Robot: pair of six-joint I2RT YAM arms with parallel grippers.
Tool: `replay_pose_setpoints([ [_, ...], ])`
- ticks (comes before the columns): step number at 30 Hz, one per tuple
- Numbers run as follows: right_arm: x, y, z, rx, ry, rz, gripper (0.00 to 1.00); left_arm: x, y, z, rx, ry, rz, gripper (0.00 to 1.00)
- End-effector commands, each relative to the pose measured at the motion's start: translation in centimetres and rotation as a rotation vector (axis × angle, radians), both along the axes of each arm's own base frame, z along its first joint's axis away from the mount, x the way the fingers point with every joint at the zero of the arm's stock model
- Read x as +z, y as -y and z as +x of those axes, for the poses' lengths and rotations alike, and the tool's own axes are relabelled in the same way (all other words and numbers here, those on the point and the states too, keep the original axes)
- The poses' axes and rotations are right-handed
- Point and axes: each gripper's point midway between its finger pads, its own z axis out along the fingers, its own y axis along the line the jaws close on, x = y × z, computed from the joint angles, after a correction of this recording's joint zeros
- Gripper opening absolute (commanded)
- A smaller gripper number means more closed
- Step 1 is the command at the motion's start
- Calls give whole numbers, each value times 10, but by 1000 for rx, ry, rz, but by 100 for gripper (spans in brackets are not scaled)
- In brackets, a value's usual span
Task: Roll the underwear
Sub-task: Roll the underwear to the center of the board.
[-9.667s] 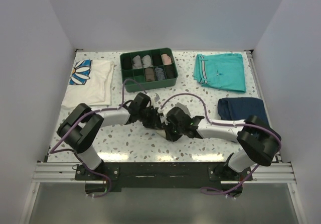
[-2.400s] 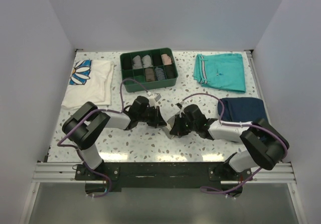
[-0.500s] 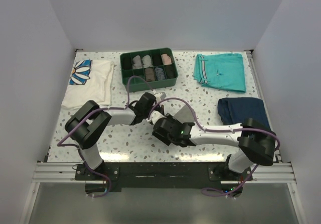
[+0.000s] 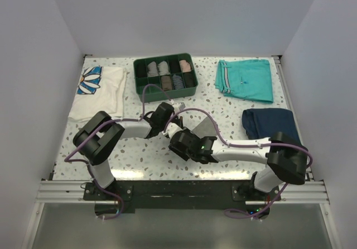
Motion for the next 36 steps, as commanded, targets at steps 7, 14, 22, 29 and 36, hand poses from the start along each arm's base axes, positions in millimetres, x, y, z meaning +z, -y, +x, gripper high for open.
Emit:
replay_pose_setpoints([
  [7,-27,15,2,-87,7,1,63,-6,-2,-3,-32,-12,14,0],
  [14,-44,24,-5,-111,-34,-11,56,-7,-4,-3,-31,-12,11,0],
  [22,-60,30,-9,-156,-66,-48,49,-5,-8,-2,-23,-17,3,0],
  [29,-77,43,-22,-231,-130,-44,40,0,-25,8,23,-13,-3,0],
  [36,-89,39,-36,-229,-214,-16,20,23,-45,26,95,29,-44,54],
])
